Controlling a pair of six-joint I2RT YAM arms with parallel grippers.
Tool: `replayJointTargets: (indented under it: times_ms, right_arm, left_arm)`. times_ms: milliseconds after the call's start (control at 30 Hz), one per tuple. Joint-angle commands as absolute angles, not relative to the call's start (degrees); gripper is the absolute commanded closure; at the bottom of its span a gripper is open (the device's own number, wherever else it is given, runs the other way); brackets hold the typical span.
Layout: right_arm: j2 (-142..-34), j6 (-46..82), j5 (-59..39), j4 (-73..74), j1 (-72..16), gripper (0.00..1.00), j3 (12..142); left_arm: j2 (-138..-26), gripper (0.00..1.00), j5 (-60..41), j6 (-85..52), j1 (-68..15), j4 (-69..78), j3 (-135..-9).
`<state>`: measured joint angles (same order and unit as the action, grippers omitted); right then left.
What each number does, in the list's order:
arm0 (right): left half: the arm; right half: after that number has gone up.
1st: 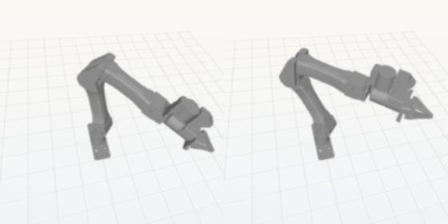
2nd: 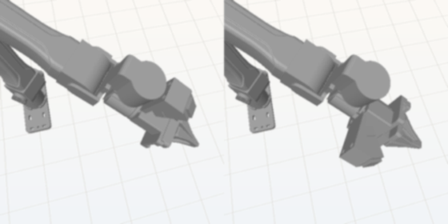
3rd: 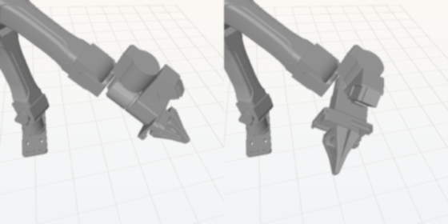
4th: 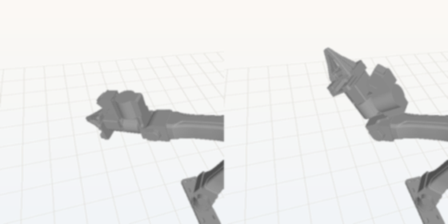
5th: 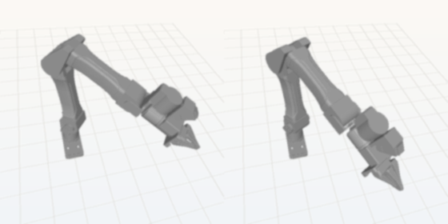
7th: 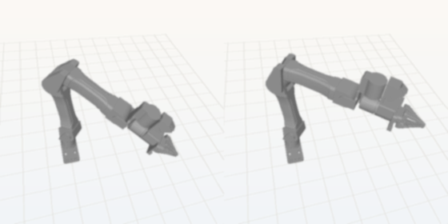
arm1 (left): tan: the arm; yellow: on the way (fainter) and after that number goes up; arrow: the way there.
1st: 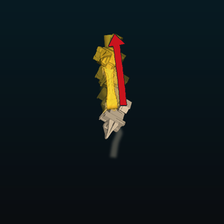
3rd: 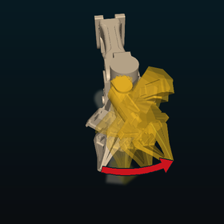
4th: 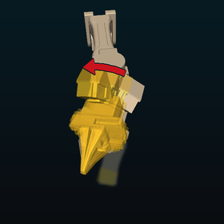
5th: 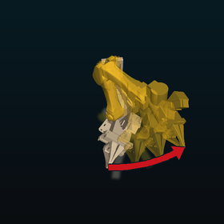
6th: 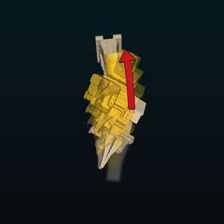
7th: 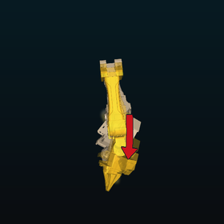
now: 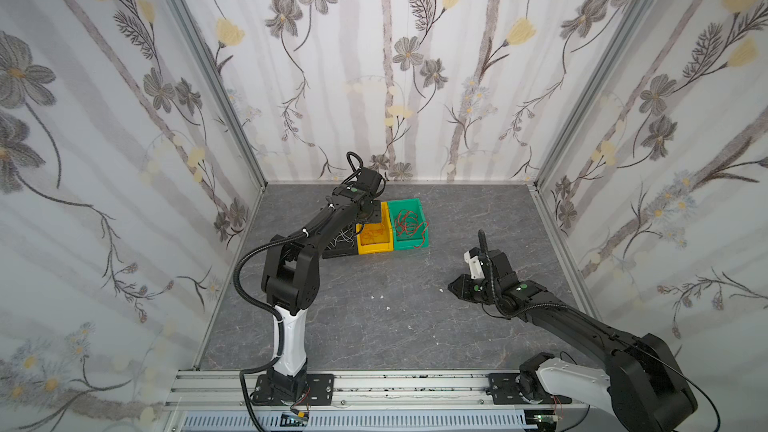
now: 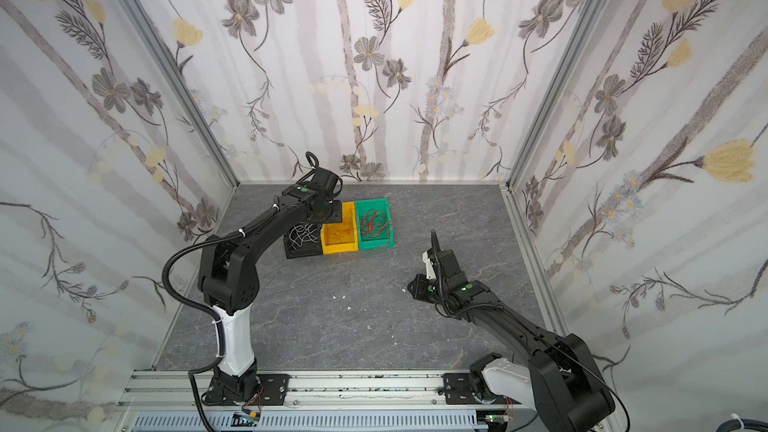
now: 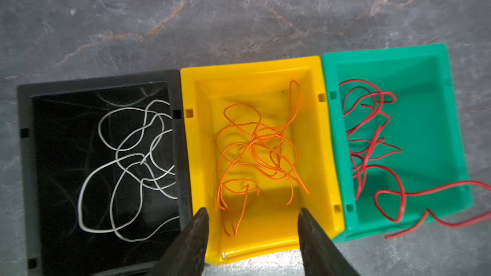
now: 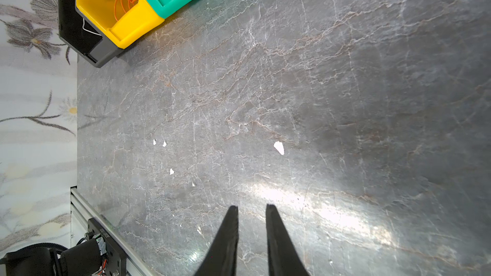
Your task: Untangle the cables
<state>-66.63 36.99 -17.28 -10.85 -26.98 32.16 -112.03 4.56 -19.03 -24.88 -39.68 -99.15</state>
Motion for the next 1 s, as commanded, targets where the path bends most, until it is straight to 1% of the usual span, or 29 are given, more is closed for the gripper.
replayJointTargets:
  times_ms: [0,67,167,200,300,367,467,533,567,600,667,800,867,967]
  right_arm:
    - [-66.1,35.0,-14.8,-13.1,-26.6,0.78,33.9]
    - [-65.7,33.7,-13.0,-14.2,-25.9,0.75,35.1]
    - [-64.8,30.8,-9.5,-15.6,-24.5,0.66,36.8]
    - [-64.5,29.6,-7.9,-16.3,-23.8,0.62,37.7]
    - [-64.3,26.6,-3.6,-17.7,-21.5,0.45,39.8]
    - [-64.2,25.0,-1.1,-18.4,-20.0,0.34,40.8]
    - [-63.7,22.8,3.3,-18.5,-17.4,0.19,41.8]
    - [-63.3,21.3,7.1,-18.0,-16.0,0.09,42.1]
    - [-63.1,20.7,9.0,-17.8,-15.4,0.05,42.1]
    - [-62.9,20.0,11.2,-17.5,-14.8,0.01,42.0]
    - [-62.2,18.7,14.8,-16.4,-13.9,0.01,41.5]
    - [-61.1,15.7,20.9,-11.1,-11.5,0.01,37.7]
    - [-61.0,14.5,23.3,-7.9,-10.2,0.01,35.5]
    - [-61.3,10.8,25.7,-1.4,-8.6,0.01,31.2]
  left_arm:
    - [-105.8,0.39,2.0,-17.8,-24.6,-35.4,-94.0]
    - [-100.9,0.37,0.3,-17.8,-24.2,-32.1,-88.7]
    - [-93.2,0.34,-1.3,-17.9,-22.8,-27.7,-79.6]
    - [-90.4,0.33,-1.8,-17.9,-22.1,-26.4,-76.0]
    - [-82.5,0.28,-2.3,-18.1,-19.4,-23.0,-66.4]
    - [-77.3,0.25,-0.4,-18.8,-17.3,-20.9,-59.9]
    - [-68.1,0.13,4.1,-19.9,-13.8,-16.8,-49.5]
    - [-62.9,0.03,7.7,-20.2,-11.7,-14.2,-43.0]
    - [-61.3,0.00,9.1,-20.8,-10.6,-13.9,-41.1]
    - [-59.6,0.00,10.1,-20.7,-9.4,-13.2,-38.9]
    - [-57.2,0.00,11.7,-18.6,-8.1,-9.2,-34.8]
    - [-55.9,0.00,17.7,-12.9,-7.1,4.7,-26.8]
    - [-58.2,0.00,21.2,-10.6,-7.1,14.2,-23.2]
    - [-65.3,0.00,22.7,-7.3,-6.6,28.4,-19.6]
